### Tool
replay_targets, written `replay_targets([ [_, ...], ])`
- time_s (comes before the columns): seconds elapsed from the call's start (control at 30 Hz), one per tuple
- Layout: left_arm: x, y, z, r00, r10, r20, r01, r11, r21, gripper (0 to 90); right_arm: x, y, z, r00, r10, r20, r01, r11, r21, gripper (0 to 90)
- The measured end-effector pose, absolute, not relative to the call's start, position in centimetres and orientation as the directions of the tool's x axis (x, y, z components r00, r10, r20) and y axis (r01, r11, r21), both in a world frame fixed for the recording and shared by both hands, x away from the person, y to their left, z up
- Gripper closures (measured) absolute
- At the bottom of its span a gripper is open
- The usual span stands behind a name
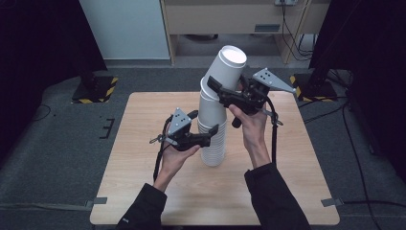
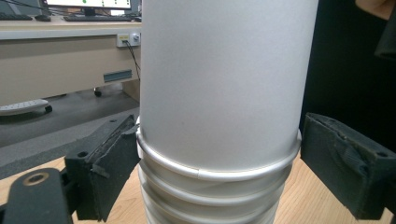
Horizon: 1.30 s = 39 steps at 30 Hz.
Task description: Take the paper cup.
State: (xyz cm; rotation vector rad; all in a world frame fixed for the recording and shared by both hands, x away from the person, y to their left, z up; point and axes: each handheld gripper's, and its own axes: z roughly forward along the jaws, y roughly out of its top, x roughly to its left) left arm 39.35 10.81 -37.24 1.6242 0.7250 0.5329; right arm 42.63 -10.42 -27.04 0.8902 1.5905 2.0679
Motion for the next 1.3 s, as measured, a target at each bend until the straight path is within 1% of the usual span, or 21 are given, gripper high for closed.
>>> replay_targets([
  [0.23, 39.3, 10.8, -37.3, 0.698, 0.715, -0.048, 0.162, -0.092, 0.983, 10.7, 42.2, -11.8, -26.6, -0.717, 0.633, 0.292, 0.077, -0.344, 0.936, 15.4],
  [0.5, 39.3, 10.8, -37.5, 0.696, 0.716, -0.045, 0.164, -0.098, 0.982, 10.6, 41.7, -14.0, -27.1, -0.685, 0.658, 0.312, 0.082, -0.357, 0.931, 15.4],
  [0.6, 39.2, 10.7, -37.5, 0.694, 0.718, -0.042, 0.163, -0.101, 0.982, 10.8, 41.2, -15.0, -27.4, -0.672, 0.665, 0.326, 0.074, -0.377, 0.923, 15.4],
  [0.8, 39.1, 10.8, -37.6, 0.695, 0.718, -0.034, 0.157, -0.105, 0.982, 11.1, 40.5, -16.1, -28.0, -0.649, 0.691, 0.320, 0.061, -0.372, 0.926, 15.4],
  [1.3, 38.3, 12.1, -38.0, 0.673, 0.740, -0.019, 0.151, -0.112, 0.982, 11.0, 38.7, -18.9, -31.2, -0.598, 0.722, 0.347, 0.095, -0.366, 0.926, 15.2],
])
